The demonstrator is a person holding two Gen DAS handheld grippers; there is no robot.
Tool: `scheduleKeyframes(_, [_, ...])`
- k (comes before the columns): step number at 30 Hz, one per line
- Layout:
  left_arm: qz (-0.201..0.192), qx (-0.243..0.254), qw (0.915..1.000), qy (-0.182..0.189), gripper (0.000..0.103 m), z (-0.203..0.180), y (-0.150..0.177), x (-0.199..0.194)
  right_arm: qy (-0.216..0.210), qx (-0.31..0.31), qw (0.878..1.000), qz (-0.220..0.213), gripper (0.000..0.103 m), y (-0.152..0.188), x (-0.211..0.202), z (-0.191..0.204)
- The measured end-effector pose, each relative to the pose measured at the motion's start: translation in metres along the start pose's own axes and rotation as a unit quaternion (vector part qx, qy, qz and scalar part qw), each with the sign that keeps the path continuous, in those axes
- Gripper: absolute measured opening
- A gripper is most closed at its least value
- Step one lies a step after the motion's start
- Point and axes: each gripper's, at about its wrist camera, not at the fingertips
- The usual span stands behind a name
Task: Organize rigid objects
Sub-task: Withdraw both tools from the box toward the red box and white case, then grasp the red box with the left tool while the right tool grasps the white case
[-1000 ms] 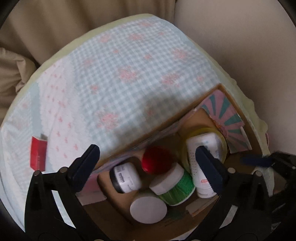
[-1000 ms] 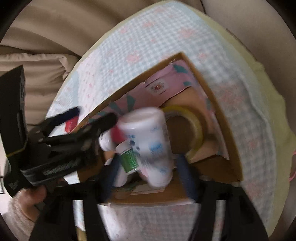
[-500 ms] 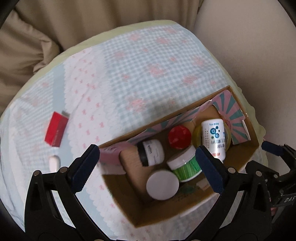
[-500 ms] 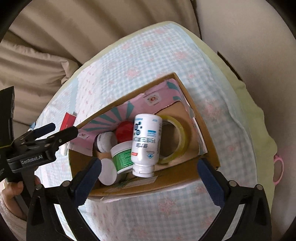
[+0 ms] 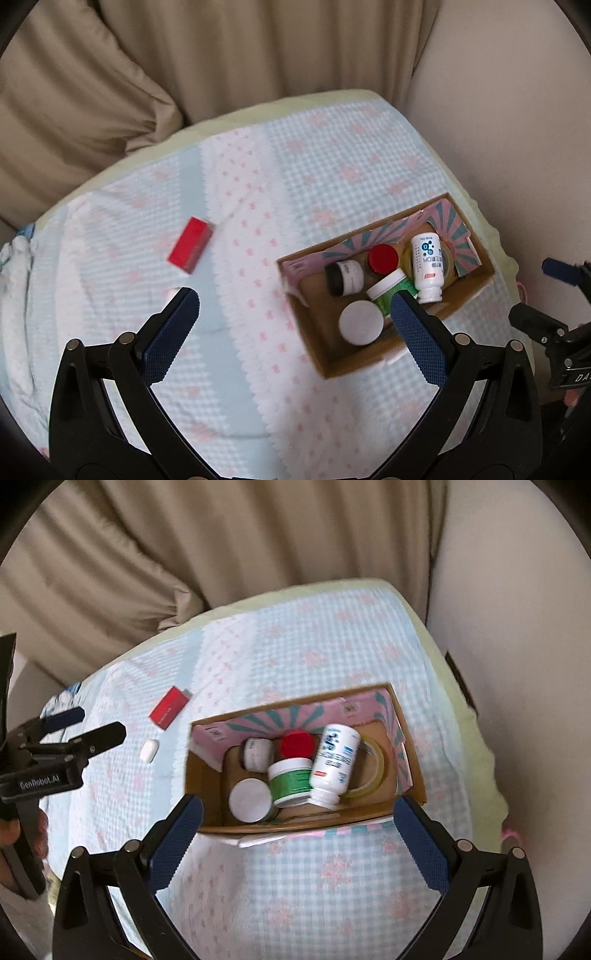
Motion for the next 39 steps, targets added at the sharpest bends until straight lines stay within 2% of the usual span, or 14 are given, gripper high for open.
scheduleKeyframes(4, [-0.018, 0.013, 0.9997, -0.008, 0.103, 0.024, 0.011, -0.033, 0.010, -0.043, 0.999, -0.019, 0.103, 0.000, -0.032, 0.044])
scheduleKeyframes(9, [-0.046, 0.003, 0.9989, 0.012, 0.103, 0.077, 0.028, -0.068, 0.010, -0.072, 0.997, -0.034, 0.103, 0.004, -0.057, 0.109])
scheduleKeyframes(12, [-0.053, 0.013, 0.9985, 0.007, 0.103, 0.113, 0.037, -0.082, 0.017, -0.089, 0.994, -0.056, 0.103, 0.013, -0.066, 0.148])
scheduleKeyframes(19, [-0.069, 0.042, 0.9964, 0.023, 0.103, 0.211, 0.050, -0.091, 0.028, -0.047, 0.998, -0.044, 0.103, 0.031, -0.044, 0.227])
scheduleKeyframes(23, [-0.053, 0.060, 0.9959, 0.042, 0.103, 0.261, 0.047, -0.069, 0.028, -0.019, 0.999, -0.039, 0.103, 0.041, -0.019, 0.263])
scheduleKeyframes(25, [-0.043, 0.070, 0.9958, 0.041, 0.103, 0.277, 0.041, -0.054, 0.024, -0.011, 0.999, -0.042, 0.103, 0.047, -0.004, 0.282])
scheduleKeyframes(28, [-0.023, 0.077, 0.9950, 0.059, 0.103, 0.297, 0.024, -0.023, 0.022, -0.020, 0.999, -0.038, 0.103, 0.052, 0.019, 0.306])
scheduleKeyframes(33, [0.008, 0.089, 0.9927, 0.081, 0.103, 0.301, -0.017, 0.043, 0.017, -0.030, 0.999, -0.026, 0.103, 0.053, 0.069, 0.335])
scheduleKeyframes(39, [0.050, 0.108, 0.9866, 0.111, 0.103, 0.276, -0.066, 0.138, 0.041, -0.018, 0.999, -0.011, 0.103, 0.049, 0.152, 0.360])
Point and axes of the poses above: each gripper's, at about its wrist camera, not at the fingertips, and x roughly the way its jaws point, z to its left, y to its underside, and after that the axes turned 5 degrees about -z, right-handed
